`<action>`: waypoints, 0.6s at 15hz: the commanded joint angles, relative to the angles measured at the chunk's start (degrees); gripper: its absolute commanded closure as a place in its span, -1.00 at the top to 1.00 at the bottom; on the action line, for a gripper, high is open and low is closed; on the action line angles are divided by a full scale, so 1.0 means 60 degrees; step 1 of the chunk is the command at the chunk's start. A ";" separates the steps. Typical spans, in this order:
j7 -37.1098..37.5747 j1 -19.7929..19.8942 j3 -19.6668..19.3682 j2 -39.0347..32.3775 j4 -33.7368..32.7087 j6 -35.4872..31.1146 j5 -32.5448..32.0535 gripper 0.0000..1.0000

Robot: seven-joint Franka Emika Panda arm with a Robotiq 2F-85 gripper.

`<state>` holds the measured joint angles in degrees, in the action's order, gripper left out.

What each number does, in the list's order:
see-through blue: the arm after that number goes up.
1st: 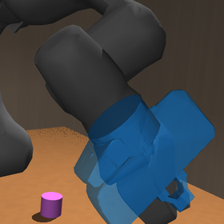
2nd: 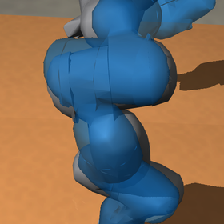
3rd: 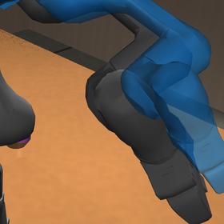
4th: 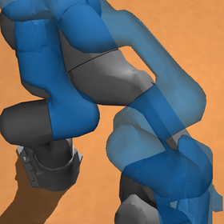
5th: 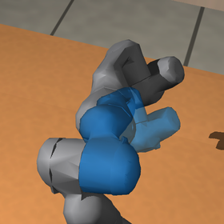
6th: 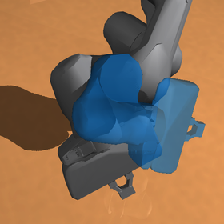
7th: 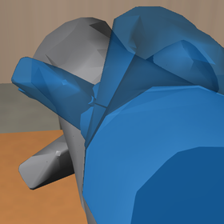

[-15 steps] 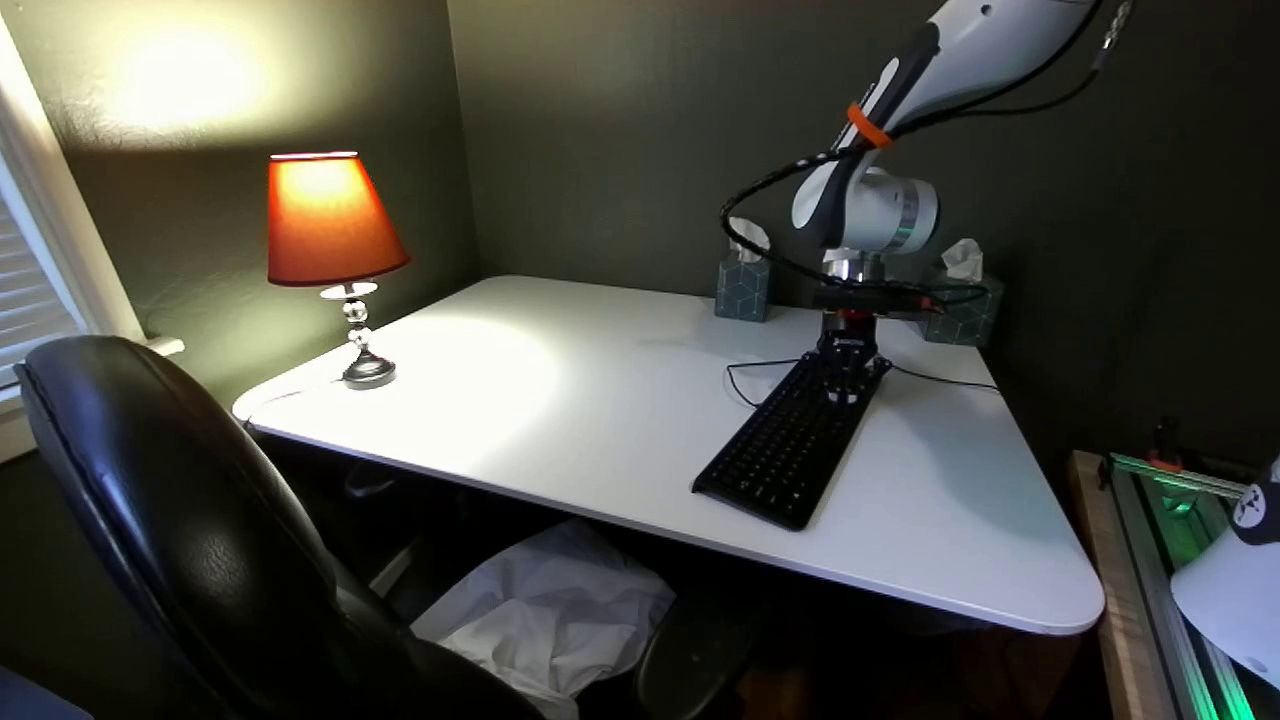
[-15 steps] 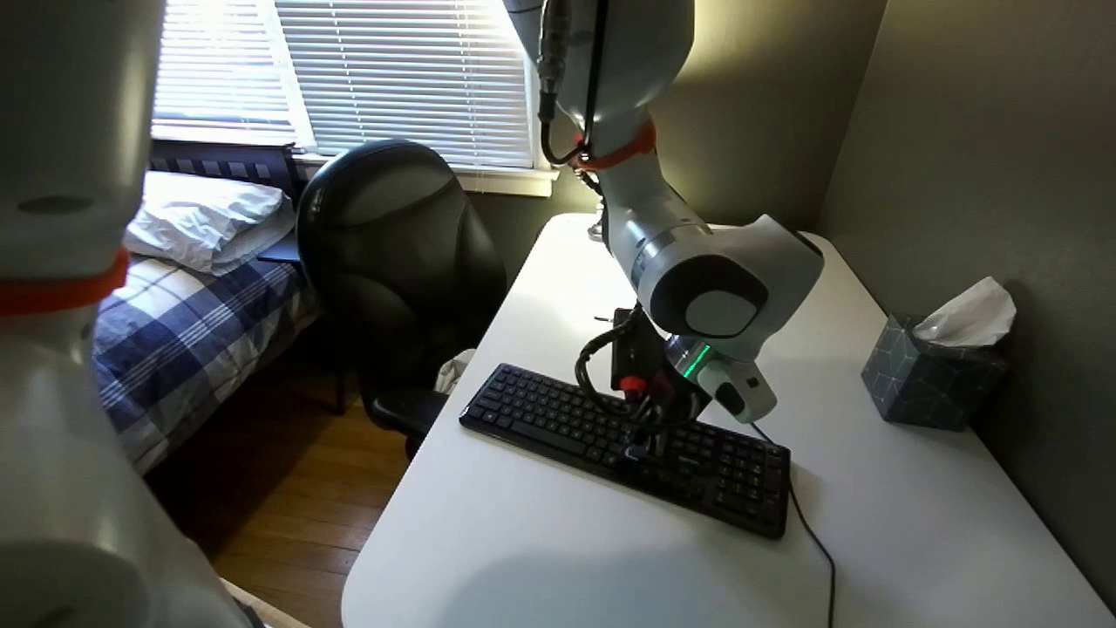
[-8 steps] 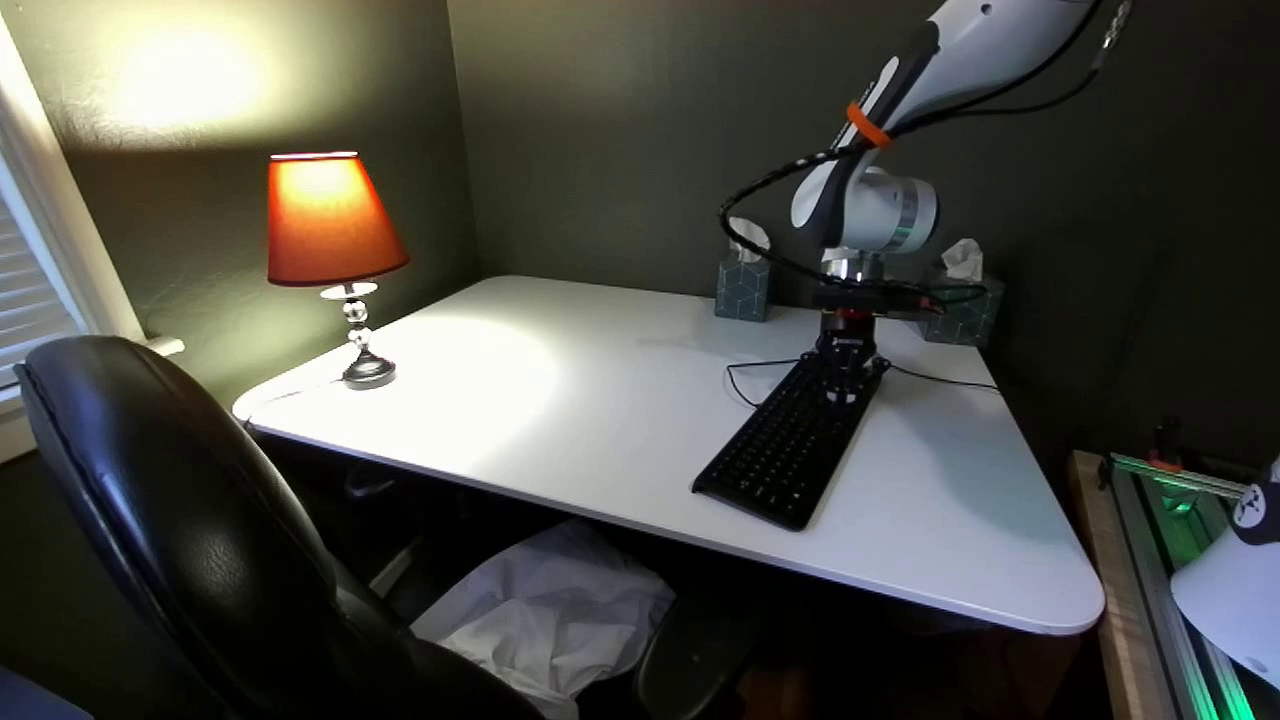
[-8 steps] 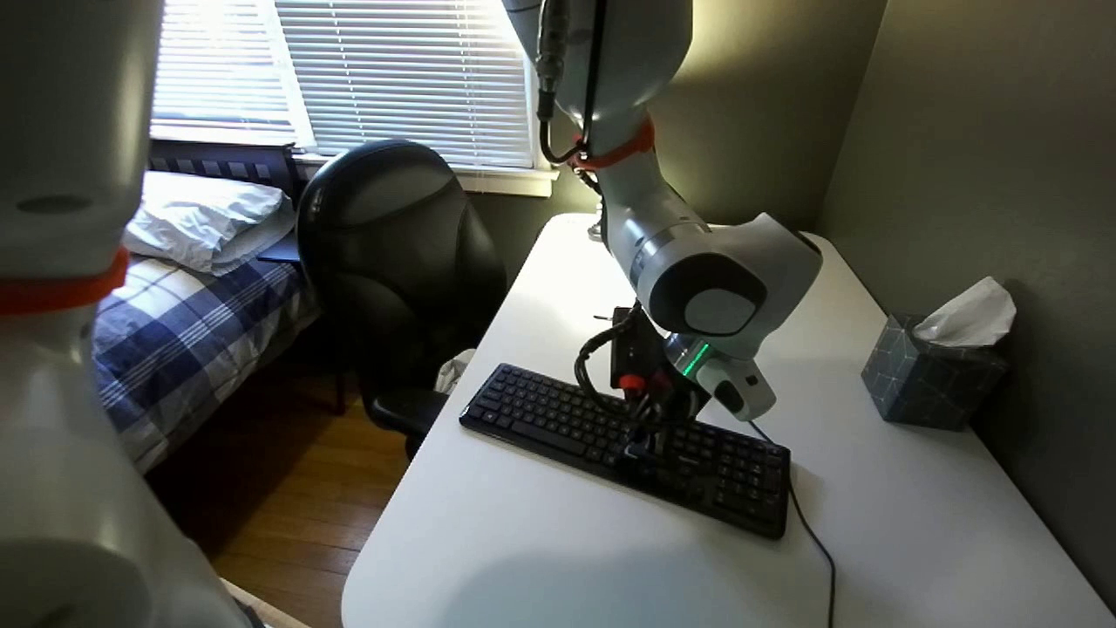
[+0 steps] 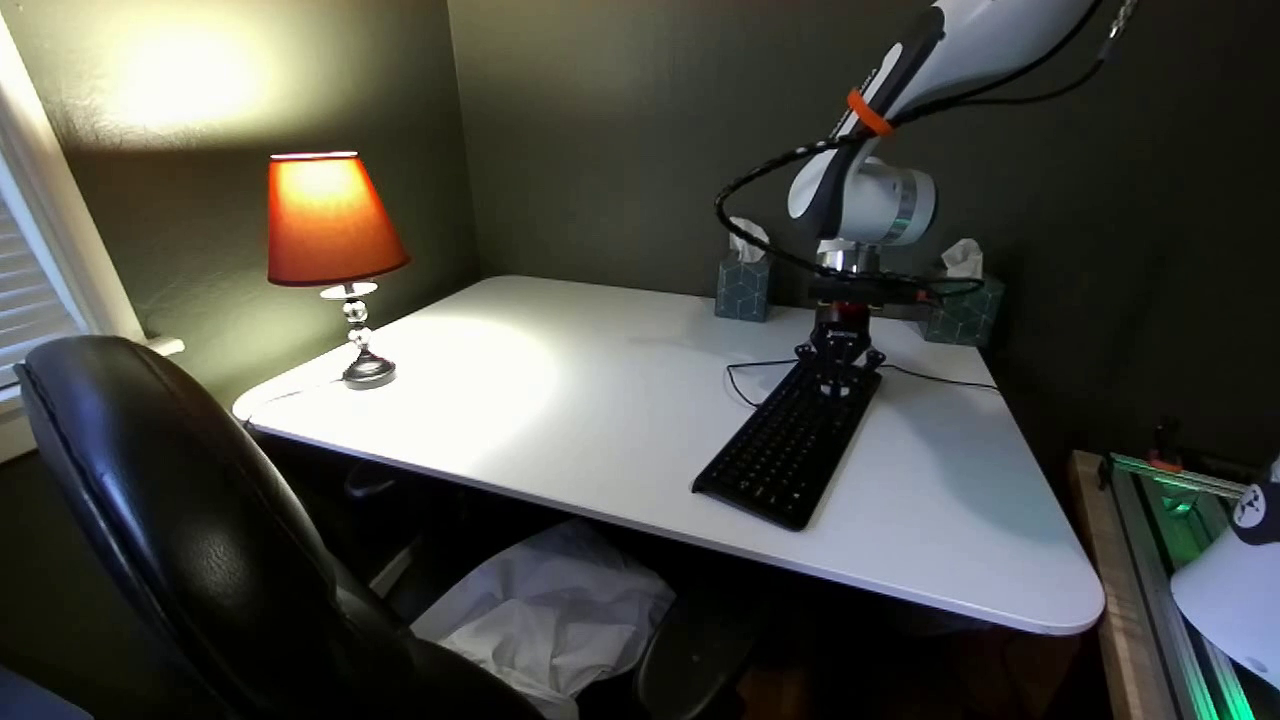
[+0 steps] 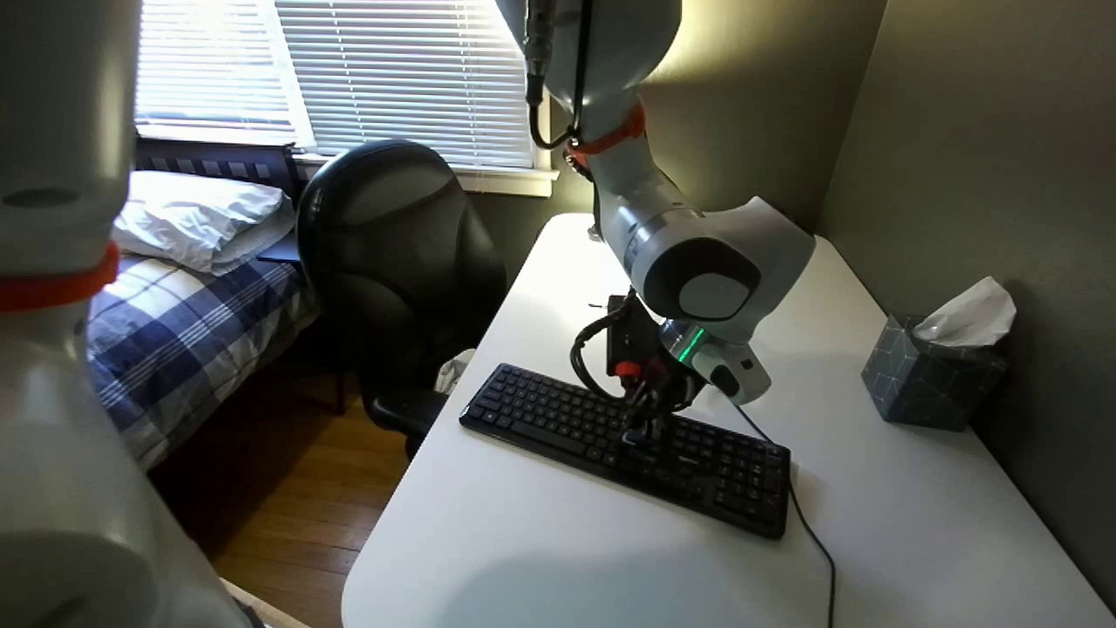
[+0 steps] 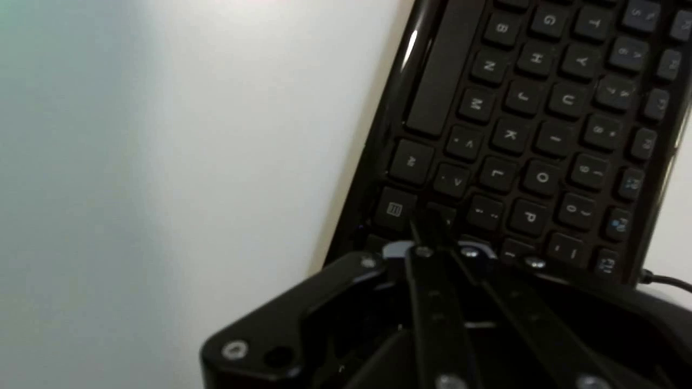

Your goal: Press a key on the keyboard

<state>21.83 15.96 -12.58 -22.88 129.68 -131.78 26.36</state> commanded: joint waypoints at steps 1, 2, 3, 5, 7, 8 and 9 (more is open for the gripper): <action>0.0049 -0.0222 -0.0134 0.0664 0.0607 -0.0299 -0.0146 -1.00; 0.0044 -0.0242 -0.0140 0.0798 0.0701 -0.0334 -0.0164 -1.00; 0.0062 -0.0267 -0.0153 0.0942 0.0812 -0.0388 -0.0202 -1.00; 0.0099 -0.0318 -0.0165 0.1216 0.1024 -0.0545 -0.0280 -0.95; 0.0084 -0.0355 -0.0160 0.1473 0.1232 -0.0734 -0.0372 -0.45; 0.0086 -0.0386 -0.0166 0.1611 0.1350 -0.0853 -0.0450 -0.36; 0.0086 -0.0415 -0.0167 0.1743 0.1469 -0.0992 -0.0521 -0.24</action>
<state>21.82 14.94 -12.65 -16.32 134.44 -134.69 25.15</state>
